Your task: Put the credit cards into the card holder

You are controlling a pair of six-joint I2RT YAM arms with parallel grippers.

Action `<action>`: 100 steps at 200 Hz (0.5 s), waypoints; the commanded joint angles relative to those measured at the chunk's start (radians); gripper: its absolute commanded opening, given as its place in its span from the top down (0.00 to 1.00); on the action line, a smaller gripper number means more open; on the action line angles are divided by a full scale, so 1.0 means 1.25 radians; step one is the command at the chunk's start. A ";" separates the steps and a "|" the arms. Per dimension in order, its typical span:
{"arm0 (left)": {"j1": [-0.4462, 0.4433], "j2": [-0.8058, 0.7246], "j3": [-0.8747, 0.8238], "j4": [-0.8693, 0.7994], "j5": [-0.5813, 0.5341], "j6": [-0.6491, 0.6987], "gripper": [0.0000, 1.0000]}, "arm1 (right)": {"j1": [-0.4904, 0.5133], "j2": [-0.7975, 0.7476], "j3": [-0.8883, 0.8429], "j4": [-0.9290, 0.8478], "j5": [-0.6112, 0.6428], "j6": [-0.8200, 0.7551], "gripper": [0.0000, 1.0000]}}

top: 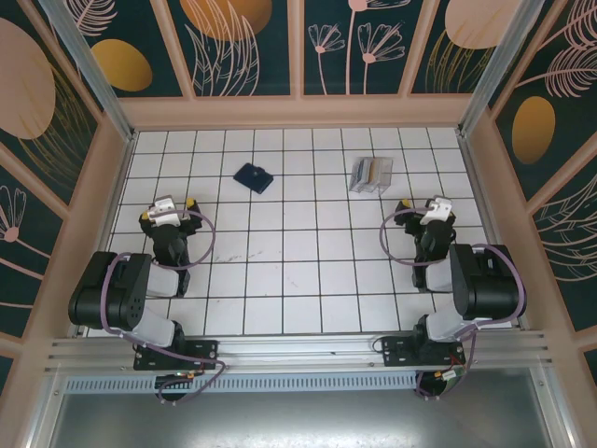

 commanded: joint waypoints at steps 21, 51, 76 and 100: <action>0.005 -0.004 -0.001 0.038 -0.002 -0.010 0.01 | -0.008 -0.001 0.018 0.007 -0.061 -0.021 0.01; 0.005 -0.003 -0.002 0.038 -0.002 -0.010 0.01 | -0.010 -0.001 0.018 0.007 -0.061 -0.022 0.01; 0.005 -0.004 0.000 0.037 -0.003 -0.011 0.01 | -0.011 -0.001 0.021 0.002 -0.061 -0.021 0.01; 0.005 -0.004 -0.002 0.038 -0.003 -0.013 0.01 | -0.012 -0.001 0.021 0.004 -0.061 -0.021 0.01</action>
